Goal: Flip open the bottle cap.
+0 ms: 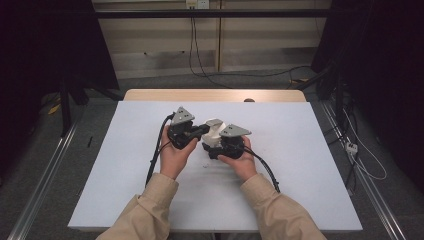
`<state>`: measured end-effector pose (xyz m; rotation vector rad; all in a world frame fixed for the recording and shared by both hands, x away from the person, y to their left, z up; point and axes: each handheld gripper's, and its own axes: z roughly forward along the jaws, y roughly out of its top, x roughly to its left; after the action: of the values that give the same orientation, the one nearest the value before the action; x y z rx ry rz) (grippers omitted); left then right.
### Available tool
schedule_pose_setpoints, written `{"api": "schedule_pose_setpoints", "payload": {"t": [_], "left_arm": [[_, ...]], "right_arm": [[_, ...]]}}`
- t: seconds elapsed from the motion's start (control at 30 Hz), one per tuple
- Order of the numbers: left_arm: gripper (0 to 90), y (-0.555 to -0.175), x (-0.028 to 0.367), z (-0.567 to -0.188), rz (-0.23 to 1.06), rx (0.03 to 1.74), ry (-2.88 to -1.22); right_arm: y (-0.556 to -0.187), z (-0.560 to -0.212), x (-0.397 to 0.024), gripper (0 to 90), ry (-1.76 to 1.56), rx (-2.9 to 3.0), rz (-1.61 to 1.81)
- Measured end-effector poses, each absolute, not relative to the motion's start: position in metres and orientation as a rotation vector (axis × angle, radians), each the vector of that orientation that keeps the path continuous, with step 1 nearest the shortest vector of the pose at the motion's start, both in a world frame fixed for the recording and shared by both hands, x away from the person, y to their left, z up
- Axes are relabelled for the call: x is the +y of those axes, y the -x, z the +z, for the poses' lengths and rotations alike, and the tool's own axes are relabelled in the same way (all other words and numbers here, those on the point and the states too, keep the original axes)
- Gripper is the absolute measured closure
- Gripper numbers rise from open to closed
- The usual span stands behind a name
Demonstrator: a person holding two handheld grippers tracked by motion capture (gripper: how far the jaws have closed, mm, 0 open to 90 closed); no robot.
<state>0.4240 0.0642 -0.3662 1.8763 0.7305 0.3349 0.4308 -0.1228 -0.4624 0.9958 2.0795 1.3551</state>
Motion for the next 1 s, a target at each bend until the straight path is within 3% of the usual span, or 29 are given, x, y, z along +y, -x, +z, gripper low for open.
{"api": "schedule_pose_setpoints", "payload": {"t": [1.0], "left_arm": [[90.0,-0.443,0.043,-0.350,0.343,0.730,-1.867]], "right_arm": [[-0.431,-0.462,-0.123,18.5,-0.995,2.080,1.355]]}}
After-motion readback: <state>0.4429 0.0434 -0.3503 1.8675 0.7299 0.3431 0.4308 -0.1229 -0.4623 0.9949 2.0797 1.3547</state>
